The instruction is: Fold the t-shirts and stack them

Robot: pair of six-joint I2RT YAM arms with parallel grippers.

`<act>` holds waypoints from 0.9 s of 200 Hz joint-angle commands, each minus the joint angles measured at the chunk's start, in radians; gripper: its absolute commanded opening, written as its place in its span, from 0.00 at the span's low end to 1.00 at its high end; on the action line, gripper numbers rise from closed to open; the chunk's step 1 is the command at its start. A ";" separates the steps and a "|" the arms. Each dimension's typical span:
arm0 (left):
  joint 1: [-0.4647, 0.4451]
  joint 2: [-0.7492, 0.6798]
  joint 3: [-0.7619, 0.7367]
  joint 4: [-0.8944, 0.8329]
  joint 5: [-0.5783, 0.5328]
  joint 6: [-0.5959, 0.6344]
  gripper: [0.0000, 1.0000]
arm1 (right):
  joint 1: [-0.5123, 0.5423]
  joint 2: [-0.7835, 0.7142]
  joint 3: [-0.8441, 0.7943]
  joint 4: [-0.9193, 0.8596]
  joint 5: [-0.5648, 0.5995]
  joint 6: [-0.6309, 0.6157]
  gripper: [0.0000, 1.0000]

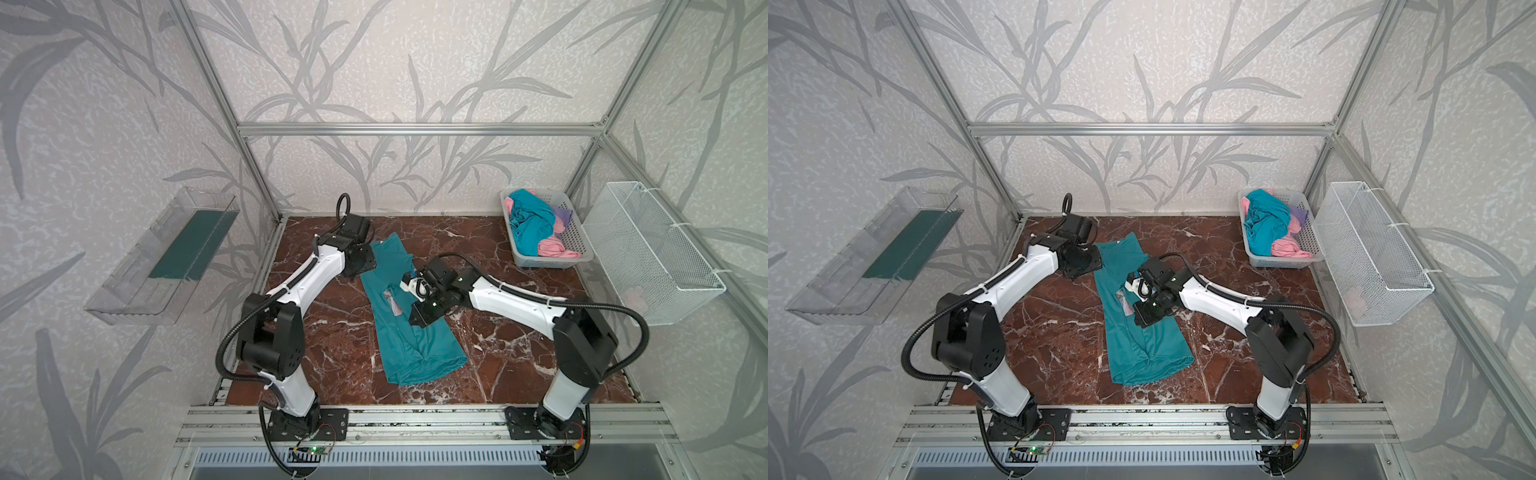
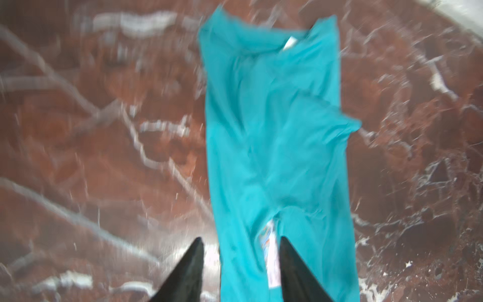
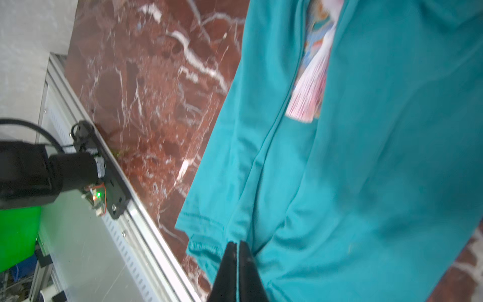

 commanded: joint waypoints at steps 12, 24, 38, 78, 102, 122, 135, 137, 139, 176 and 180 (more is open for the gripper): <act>-0.055 -0.144 -0.274 0.080 0.019 -0.119 0.43 | -0.038 0.199 0.171 0.101 0.008 0.089 0.11; -0.085 -0.178 -0.351 0.116 0.037 -0.154 0.43 | -0.038 0.269 0.249 0.092 0.018 0.084 0.13; -0.128 -0.203 -0.427 0.158 0.057 -0.193 0.45 | -0.038 0.349 0.350 0.051 0.032 0.061 0.16; -0.215 -0.208 -0.557 0.277 0.112 -0.291 0.48 | -0.038 0.504 0.524 -0.020 0.066 0.029 0.20; -0.235 -0.193 -0.586 0.307 0.124 -0.315 0.48 | -0.036 0.533 0.560 -0.015 0.060 0.042 0.23; -0.237 -0.177 -0.607 0.323 0.138 -0.327 0.47 | -0.034 0.557 0.586 -0.016 0.044 0.046 0.28; -0.238 -0.167 -0.626 0.341 0.149 -0.338 0.47 | -0.030 0.567 0.598 -0.016 0.040 0.048 0.32; -0.238 -0.165 -0.628 0.342 0.149 -0.340 0.47 | -0.029 0.569 0.598 -0.015 0.039 0.048 0.32; -0.238 -0.163 -0.631 0.346 0.150 -0.342 0.47 | -0.028 0.570 0.599 -0.015 0.038 0.048 0.33; -0.238 -0.136 -0.674 0.382 0.156 -0.371 0.34 | -0.013 0.596 0.623 -0.017 0.033 0.053 0.36; -0.238 -0.133 -0.677 0.381 0.154 -0.373 0.30 | -0.013 0.599 0.625 -0.016 0.033 0.054 0.36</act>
